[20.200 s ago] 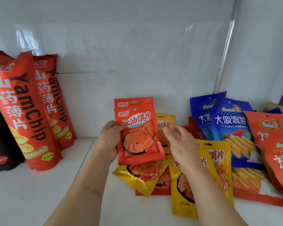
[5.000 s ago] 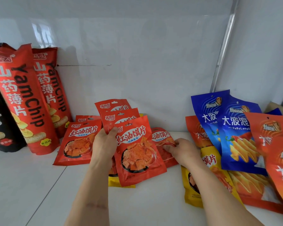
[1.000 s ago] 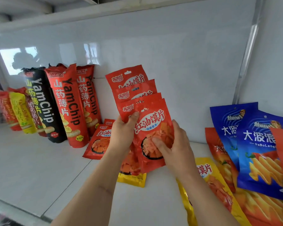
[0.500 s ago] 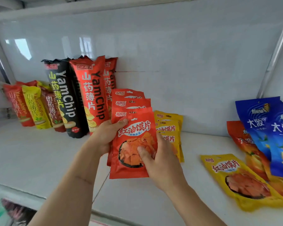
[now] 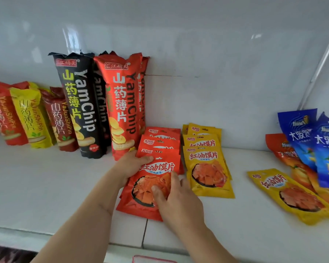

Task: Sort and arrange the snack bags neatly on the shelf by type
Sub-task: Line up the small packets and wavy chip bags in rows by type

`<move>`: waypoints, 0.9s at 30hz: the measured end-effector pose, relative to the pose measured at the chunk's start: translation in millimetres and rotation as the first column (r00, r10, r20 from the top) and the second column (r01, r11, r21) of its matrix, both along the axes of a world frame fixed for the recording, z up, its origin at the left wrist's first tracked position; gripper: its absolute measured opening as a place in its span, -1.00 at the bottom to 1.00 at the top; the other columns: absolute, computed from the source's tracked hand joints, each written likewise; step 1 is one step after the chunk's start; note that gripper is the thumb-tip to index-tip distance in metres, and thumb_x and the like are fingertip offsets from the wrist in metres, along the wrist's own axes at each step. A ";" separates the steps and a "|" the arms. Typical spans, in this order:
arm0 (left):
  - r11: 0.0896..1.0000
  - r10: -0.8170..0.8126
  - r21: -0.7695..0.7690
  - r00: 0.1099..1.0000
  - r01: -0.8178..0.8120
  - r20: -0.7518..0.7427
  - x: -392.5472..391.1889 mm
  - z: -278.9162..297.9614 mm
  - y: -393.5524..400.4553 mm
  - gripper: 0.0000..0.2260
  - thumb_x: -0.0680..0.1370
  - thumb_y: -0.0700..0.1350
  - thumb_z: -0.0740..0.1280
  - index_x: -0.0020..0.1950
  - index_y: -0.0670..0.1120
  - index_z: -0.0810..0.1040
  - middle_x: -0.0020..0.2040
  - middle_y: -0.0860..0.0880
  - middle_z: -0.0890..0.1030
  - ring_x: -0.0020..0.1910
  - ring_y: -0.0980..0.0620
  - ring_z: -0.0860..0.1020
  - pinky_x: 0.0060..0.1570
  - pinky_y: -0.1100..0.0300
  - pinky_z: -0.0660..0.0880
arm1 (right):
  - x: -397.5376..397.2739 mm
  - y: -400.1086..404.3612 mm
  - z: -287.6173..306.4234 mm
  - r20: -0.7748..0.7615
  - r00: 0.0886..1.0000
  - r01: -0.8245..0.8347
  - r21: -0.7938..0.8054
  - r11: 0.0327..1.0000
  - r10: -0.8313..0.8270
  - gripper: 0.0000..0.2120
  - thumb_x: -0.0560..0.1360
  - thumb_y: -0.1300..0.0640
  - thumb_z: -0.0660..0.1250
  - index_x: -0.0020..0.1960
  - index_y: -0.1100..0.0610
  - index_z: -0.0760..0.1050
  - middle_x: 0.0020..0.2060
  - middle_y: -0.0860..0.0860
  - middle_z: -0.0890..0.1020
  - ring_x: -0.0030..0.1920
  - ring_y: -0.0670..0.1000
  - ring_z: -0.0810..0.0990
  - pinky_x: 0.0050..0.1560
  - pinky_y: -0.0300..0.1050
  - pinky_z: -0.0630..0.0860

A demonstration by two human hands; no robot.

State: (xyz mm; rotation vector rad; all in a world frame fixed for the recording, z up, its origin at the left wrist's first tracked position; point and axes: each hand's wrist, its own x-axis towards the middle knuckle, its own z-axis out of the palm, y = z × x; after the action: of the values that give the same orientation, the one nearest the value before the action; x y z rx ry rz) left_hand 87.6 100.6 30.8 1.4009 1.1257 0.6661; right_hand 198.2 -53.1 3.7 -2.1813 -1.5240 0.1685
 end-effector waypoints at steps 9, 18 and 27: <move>0.882 0.192 0.471 0.899 0.017 -0.393 8.8 -3.9 -0.6 -0.49 0.57 0.13 0.38 0.41 -0.11 0.39 0.30 -0.09 0.59 0.24 -0.13 0.57 0.11 0.07 0.46 | -3.6 5.7 0.4 0.002 0.998 0.058 0.022 0.998 -0.058 -0.36 0.53 -0.38 0.09 0.48 -0.04 0.19 0.30 0.04 0.35 0.18 0.09 0.53 0.02 -0.05 0.51; 0.584 0.614 0.807 0.600 0.093 -0.513 23.9 15.2 -26.5 -0.58 0.64 0.15 0.20 0.34 -0.12 0.44 0.24 -0.11 0.58 0.21 -0.16 0.55 -0.01 -0.02 0.51 | 30.7 -10.7 10.9 0.100 0.993 0.051 0.146 0.988 -0.066 -0.47 0.56 -0.34 0.05 0.34 -0.01 0.34 0.22 0.05 0.42 0.16 0.10 0.54 -0.10 -0.07 0.48; 0.220 0.480 0.943 0.814 0.250 -0.328 149.6 25.0 -92.0 -0.77 0.51 -0.05 0.39 0.02 -0.19 0.67 -0.07 -0.16 0.68 -0.07 -0.25 0.62 -0.20 -0.04 0.57 | 178.4 -55.9 30.3 0.221 0.937 0.224 0.212 0.951 -0.270 -0.58 0.60 -0.19 0.13 0.27 0.06 0.49 0.13 0.07 0.53 0.12 0.13 0.56 -0.08 -0.01 0.51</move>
State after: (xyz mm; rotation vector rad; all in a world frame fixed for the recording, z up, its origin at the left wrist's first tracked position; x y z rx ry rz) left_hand 237.2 8.5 55.7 2.8406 1.3218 1.2690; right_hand 376.5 -109.1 34.0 -2.2827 -1.3101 -0.3274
